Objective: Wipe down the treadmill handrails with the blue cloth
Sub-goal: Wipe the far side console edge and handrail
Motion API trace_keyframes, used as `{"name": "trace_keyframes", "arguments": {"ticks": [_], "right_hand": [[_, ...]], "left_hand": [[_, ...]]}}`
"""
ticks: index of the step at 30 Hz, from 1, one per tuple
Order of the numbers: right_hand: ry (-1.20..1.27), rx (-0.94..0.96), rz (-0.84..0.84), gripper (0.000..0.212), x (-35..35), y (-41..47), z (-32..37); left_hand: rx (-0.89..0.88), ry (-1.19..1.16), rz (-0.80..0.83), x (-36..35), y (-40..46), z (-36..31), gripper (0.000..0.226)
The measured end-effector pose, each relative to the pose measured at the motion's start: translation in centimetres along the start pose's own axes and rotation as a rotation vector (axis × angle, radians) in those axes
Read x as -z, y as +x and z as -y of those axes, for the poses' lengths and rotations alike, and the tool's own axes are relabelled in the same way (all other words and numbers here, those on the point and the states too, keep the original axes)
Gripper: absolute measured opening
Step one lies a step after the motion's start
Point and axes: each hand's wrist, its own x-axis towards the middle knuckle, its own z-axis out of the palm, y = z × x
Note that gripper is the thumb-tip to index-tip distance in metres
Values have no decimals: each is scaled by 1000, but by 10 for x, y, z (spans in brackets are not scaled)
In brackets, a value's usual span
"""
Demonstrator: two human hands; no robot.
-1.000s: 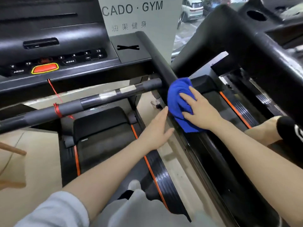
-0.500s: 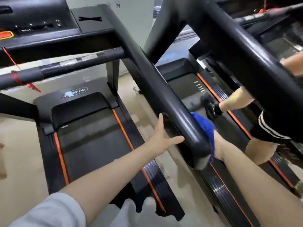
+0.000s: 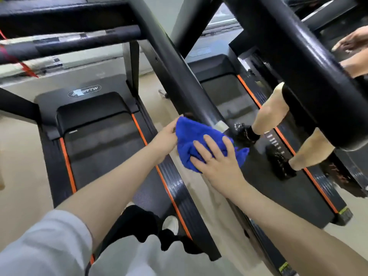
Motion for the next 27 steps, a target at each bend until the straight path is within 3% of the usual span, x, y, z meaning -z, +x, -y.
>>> {"name": "trace_keyframes", "arguments": {"ticks": [2, 4, 6, 8, 10, 13, 16, 19, 21, 23, 25, 27], "right_hand": [[-7, 272, 294, 18, -3, 3, 17], [191, 238, 586, 27, -5, 10, 35], [517, 13, 588, 28, -1, 26, 46], [844, -86, 457, 23, 11, 51, 54], [1120, -25, 453, 19, 25, 83, 63], [1348, 173, 623, 23, 61, 125, 96], [1407, 350, 757, 15, 90, 158, 148], [1459, 346, 777, 35, 112, 180, 208], [1466, 375, 747, 43, 124, 188, 251], [1404, 443, 705, 37, 137, 190, 294], [1250, 531, 578, 29, 149, 187, 334], [1126, 610, 469, 19, 160, 181, 372]], "left_hand": [[70, -19, -88, 10, -8, 1, 43], [101, -6, -137, 22, -23, 2, 34], [70, 41, -157, 41, -42, 3, 29], [51, 44, -176, 61, -66, 3, 27], [32, -4, -197, 82, -93, 4, 27], [-12, 74, -233, 113, -143, 12, 33], [-16, 141, -325, 145, -198, 33, 35], [7, 26, -484, 173, -258, 53, 36], [2, -63, -548, 189, -299, 62, 27], [-4, -223, -546, 204, -341, 71, 25], [-6, -344, -550, 220, -380, 81, 31], [23, -304, -540, 234, -416, 94, 42]]}}
